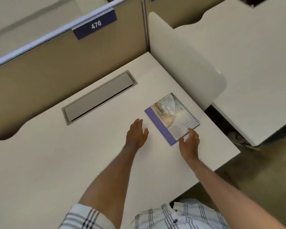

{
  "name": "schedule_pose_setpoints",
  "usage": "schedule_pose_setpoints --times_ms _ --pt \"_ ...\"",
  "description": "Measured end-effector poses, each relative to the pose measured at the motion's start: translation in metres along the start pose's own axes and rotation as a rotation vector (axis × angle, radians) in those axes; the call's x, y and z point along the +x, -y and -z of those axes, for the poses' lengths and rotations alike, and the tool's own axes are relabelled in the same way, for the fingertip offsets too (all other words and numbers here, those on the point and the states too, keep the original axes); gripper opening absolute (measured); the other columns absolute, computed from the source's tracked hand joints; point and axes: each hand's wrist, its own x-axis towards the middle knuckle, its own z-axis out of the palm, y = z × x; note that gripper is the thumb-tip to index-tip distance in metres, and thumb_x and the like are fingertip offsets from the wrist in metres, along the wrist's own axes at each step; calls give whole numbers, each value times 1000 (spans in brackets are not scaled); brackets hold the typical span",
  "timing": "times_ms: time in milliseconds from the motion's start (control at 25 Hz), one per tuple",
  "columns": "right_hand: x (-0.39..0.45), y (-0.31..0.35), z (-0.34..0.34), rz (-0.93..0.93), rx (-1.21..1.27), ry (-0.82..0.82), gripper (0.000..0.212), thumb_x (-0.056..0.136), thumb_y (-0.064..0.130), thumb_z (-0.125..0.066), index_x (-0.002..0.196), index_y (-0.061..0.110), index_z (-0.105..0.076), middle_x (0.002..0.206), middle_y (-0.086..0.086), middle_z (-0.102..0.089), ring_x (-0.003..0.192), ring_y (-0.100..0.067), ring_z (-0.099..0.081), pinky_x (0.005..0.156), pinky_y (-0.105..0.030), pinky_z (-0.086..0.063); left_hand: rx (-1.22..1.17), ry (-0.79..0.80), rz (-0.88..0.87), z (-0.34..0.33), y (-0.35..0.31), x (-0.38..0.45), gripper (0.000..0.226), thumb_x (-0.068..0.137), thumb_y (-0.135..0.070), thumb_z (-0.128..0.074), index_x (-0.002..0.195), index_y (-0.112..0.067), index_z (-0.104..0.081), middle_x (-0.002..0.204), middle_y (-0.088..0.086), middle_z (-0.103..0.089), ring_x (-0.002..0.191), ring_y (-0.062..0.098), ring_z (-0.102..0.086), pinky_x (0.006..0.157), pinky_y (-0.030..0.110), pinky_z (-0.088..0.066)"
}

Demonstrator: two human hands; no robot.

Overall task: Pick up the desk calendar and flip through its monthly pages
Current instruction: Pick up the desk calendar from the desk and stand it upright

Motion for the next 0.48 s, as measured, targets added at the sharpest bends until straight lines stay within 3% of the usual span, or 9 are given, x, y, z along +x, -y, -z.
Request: schedule_pose_setpoints --times_ms 240,320,480 --pt "25 -6 30 -410 440 103 49 99 14 -53 147 18 -48 134 -6 -60 115 -23 -58 87 -31 -47 -116 50 73 0 -23 68 62 98 -42 -56 150 -10 -45 153 10 -51 142 33 -45 112 44 -42" --pt "30 -10 38 -456 536 156 48 98 16 -56 146 19 -52 129 -4 -62 113 -21 -59 90 -30 -49 -169 62 63 -1 -29 88 55 93 -37 -61 140 -9 -55 140 10 -61 134 33 -54 107 43 -47" --pt "37 -21 49 -502 629 249 45 101 16 -55 146 19 -53 136 -2 -62 126 -19 -57 110 -35 -45 -258 67 52 -4 -45 106 30 91 -27 -62 116 -10 -67 109 7 -71 106 31 -65 93 37 -52"
